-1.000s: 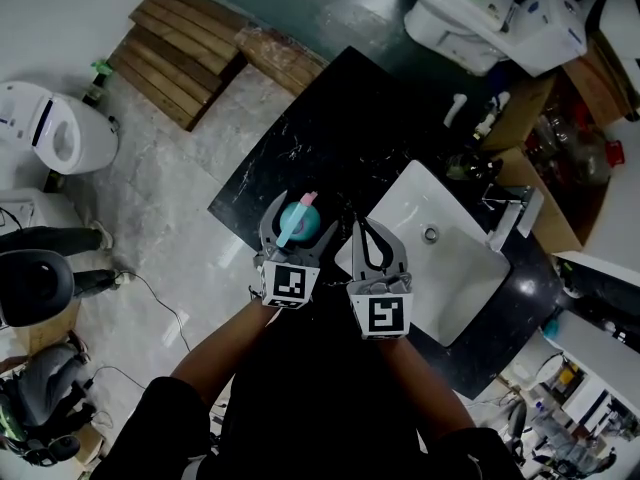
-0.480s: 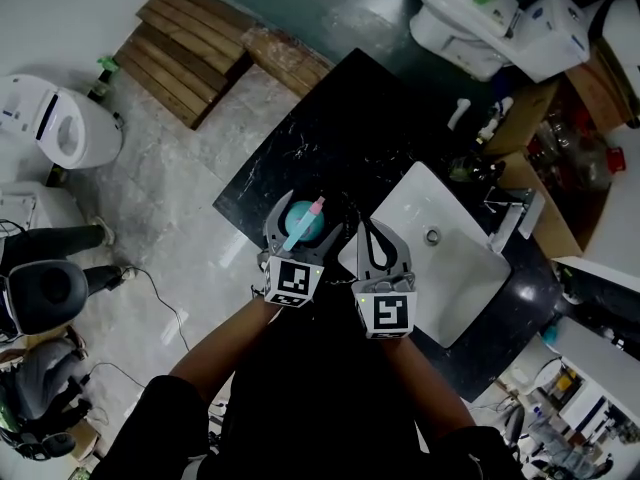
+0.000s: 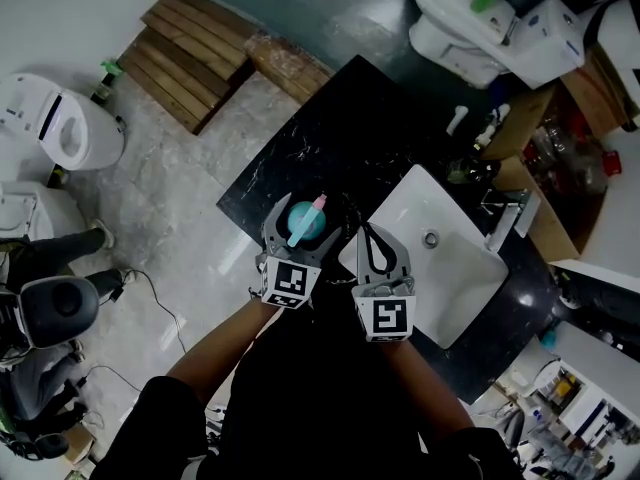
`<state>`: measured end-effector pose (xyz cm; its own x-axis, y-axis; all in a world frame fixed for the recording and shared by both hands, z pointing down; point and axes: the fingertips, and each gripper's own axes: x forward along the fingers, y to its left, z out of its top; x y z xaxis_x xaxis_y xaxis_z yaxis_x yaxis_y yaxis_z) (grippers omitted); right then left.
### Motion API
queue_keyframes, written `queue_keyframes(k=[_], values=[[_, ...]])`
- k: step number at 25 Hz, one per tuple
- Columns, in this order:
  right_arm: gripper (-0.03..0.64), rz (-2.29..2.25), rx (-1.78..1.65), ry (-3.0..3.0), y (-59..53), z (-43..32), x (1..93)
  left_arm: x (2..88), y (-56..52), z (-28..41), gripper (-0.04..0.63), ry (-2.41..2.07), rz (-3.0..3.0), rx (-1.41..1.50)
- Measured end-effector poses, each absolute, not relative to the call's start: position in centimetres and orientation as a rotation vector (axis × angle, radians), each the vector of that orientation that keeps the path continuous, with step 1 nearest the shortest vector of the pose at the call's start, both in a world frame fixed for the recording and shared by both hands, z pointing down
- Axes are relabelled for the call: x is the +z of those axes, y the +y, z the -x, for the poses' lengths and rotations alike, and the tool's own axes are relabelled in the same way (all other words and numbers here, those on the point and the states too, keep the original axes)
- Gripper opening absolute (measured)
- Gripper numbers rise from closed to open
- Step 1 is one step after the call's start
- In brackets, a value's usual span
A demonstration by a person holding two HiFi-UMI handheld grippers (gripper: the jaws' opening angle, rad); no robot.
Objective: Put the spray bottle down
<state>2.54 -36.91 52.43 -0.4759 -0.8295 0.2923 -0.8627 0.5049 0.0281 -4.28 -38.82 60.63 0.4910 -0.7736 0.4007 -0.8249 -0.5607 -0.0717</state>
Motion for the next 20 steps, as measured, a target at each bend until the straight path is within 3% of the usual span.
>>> queue_keyframes(k=[20], values=[[0.017, -1.416, 0.266, -2.492, -31.1, -1.4, 51.6, 57.2, -32.1, 8.3, 0.457, -1.489, -2.499, 0.501]])
